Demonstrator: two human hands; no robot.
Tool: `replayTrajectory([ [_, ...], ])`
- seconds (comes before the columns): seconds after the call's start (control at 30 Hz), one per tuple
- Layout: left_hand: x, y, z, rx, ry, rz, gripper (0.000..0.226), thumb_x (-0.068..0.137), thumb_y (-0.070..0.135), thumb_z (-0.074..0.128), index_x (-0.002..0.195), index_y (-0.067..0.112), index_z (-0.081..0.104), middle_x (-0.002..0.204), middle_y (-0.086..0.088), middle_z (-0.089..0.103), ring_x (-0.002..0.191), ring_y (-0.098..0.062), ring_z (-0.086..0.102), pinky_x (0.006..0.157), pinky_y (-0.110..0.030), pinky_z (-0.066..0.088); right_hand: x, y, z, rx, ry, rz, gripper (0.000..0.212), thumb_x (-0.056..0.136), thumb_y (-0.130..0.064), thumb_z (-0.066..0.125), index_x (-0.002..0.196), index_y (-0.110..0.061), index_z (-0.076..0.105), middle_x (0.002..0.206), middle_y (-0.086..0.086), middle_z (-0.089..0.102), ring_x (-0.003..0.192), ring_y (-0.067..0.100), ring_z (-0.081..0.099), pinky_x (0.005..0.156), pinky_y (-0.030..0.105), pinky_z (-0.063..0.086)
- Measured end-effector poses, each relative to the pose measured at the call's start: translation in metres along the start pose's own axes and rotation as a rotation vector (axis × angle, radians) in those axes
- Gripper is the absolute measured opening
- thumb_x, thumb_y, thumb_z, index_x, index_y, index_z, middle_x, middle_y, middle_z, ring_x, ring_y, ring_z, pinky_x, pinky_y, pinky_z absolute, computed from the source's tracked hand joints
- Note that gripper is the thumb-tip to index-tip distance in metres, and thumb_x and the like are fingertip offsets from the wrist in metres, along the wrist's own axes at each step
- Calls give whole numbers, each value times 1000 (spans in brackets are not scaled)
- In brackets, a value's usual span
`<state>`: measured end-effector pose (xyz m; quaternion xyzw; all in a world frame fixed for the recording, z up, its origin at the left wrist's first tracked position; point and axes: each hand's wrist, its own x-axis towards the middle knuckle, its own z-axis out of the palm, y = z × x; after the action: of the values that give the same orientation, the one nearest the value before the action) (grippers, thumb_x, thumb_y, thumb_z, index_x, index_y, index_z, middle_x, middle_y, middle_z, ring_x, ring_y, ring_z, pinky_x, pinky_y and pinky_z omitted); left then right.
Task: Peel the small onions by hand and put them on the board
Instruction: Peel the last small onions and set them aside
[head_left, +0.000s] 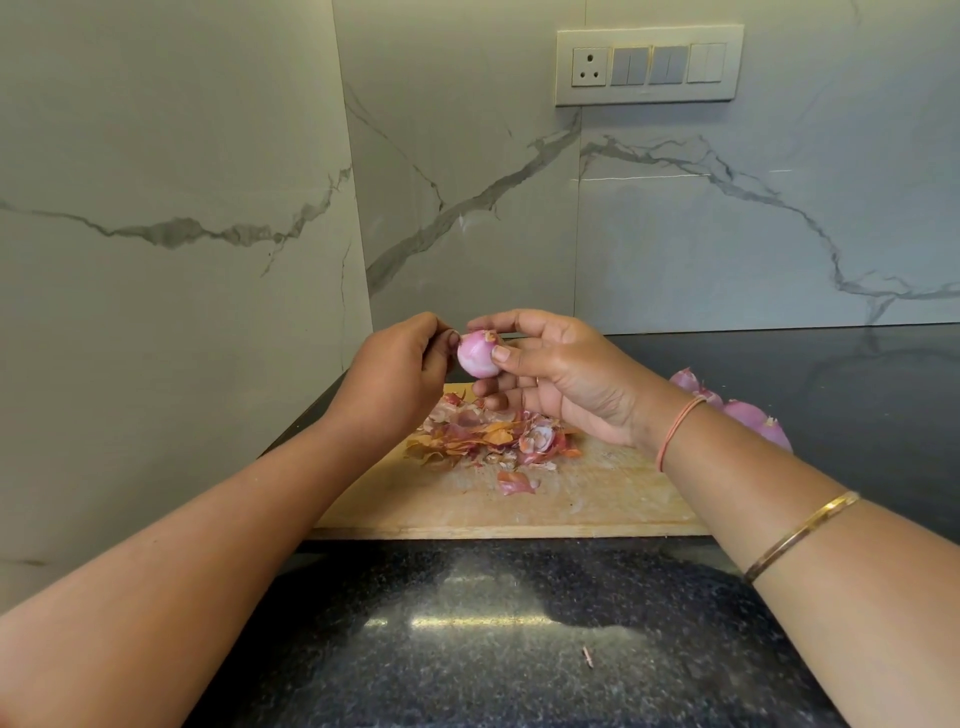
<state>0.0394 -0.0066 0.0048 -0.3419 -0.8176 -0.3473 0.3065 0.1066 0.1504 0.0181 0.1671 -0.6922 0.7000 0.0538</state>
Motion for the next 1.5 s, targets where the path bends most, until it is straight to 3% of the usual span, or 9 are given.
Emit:
replayTrajectory([
  [0.1,-1,1,-2,-41,-18,1,19,98,15,46,91,6,61,69,4,57,69,-23,57,60,-37,45,2,1,0,24,43,1,28,90,0,56,117,-8,58,98,16,62,72,18,60,70,29,55],
  [0.27,-1,4,0,-14,-46,31,17,97,16,48,89,10,60,69,5,56,63,-16,54,58,-33,43,4,4,0,-129,176,-31,18,86,-8,66,103,-14,64,88,8,60,61,12,48,61,28,44],
  [0.43,1,0,-2,8,-18,-50,20,98,13,45,89,7,61,68,6,55,67,-24,57,63,-38,45,2,1,2,-46,115,3,33,87,-2,61,116,-11,48,82,10,62,62,15,48,61,29,41],
  [0.57,2,-5,-3,34,-21,-128,20,98,13,44,88,12,61,68,13,52,64,-15,52,58,-27,40,1,0,3,-32,56,8,20,90,-1,58,107,-10,52,89,15,61,66,17,53,63,29,45],
  [0.77,5,-13,-6,112,-59,-267,21,97,19,48,95,10,67,80,-5,63,69,-21,55,56,-28,38,0,-4,0,55,50,-7,11,92,0,52,97,-8,56,92,19,60,68,21,60,62,29,50],
  [0.9,6,-13,-9,40,-52,-255,18,90,20,62,104,15,72,74,6,61,61,-6,51,54,-20,37,1,-4,-1,132,111,-15,6,91,-2,56,94,-5,52,87,18,62,73,29,67,67,30,59],
  [1.0,3,-4,-7,-12,-115,-215,22,92,23,59,109,18,71,75,8,61,59,-5,52,51,-14,35,1,-2,-1,114,174,14,13,90,-10,60,92,-6,49,88,20,62,70,28,70,65,31,60],
  [1.23,-5,12,-11,-219,-166,-118,16,89,40,56,93,32,69,77,23,65,74,6,63,60,-11,47,4,2,-4,7,258,12,17,86,-20,67,84,-11,52,91,17,64,75,26,64,60,30,56],
  [1.5,-6,15,-9,-232,-106,-81,22,87,42,58,89,25,70,76,8,70,71,-11,65,65,-35,56,3,3,-1,34,210,10,20,81,-14,71,87,-7,53,77,11,68,73,20,68,77,39,57],
])
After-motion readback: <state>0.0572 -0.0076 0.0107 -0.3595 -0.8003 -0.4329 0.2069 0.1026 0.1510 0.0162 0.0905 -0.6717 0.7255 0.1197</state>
